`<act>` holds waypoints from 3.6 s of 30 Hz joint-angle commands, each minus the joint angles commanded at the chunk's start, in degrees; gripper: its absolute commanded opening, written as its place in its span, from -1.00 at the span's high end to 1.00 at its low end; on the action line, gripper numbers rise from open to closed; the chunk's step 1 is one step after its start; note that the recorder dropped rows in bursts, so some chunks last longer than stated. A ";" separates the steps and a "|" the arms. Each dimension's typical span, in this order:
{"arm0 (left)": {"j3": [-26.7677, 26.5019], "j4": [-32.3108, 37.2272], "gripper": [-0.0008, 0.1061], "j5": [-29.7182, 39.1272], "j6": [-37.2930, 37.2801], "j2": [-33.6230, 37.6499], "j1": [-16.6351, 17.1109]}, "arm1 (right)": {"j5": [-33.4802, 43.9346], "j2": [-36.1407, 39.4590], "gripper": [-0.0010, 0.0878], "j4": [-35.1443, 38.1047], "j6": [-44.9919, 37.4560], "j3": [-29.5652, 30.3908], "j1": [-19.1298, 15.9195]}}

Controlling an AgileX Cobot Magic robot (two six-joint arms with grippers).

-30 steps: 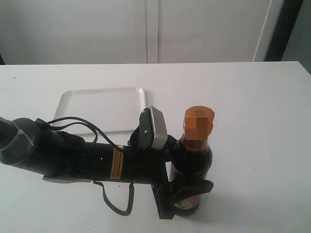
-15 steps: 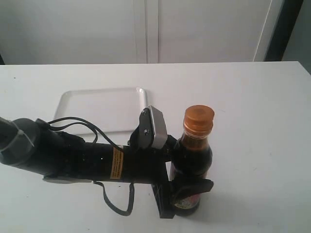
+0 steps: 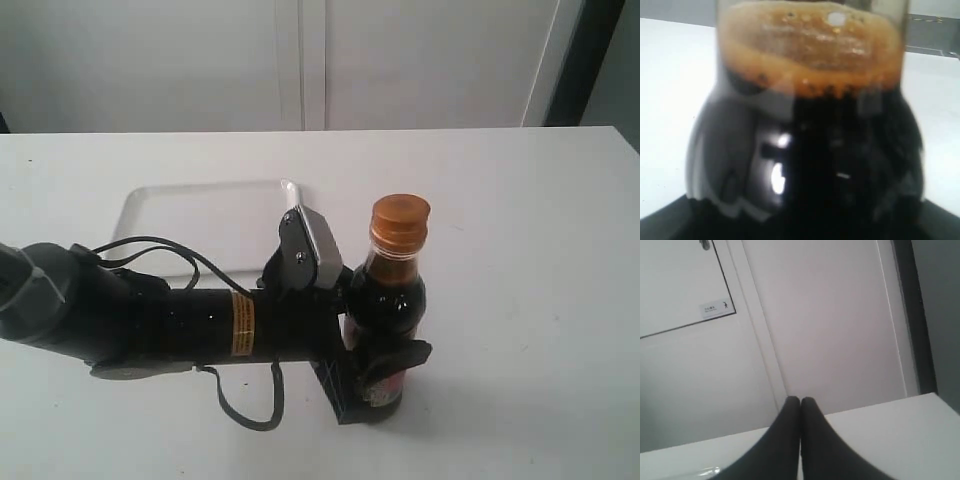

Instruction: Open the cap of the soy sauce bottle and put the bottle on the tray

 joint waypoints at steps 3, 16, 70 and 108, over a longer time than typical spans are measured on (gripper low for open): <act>0.00 -0.98 0.99 0.26 0.67 0.00 0.00 | -3.15 5.97 0.98 0.00 -4.20 -2.83 0.00; 0.00 -1.11 0.99 0.05 1.03 0.00 0.00 | -21.56 23.98 0.98 -1.03 -8.06 -0.48 0.33; 0.00 -1.36 0.99 0.47 2.12 0.11 0.00 | -14.14 43.73 0.98 20.71 -49.99 -10.81 38.01; 0.00 -1.17 0.99 1.98 2.12 0.11 0.00 | -9.25 39.13 0.98 32.38 -43.91 -20.45 37.89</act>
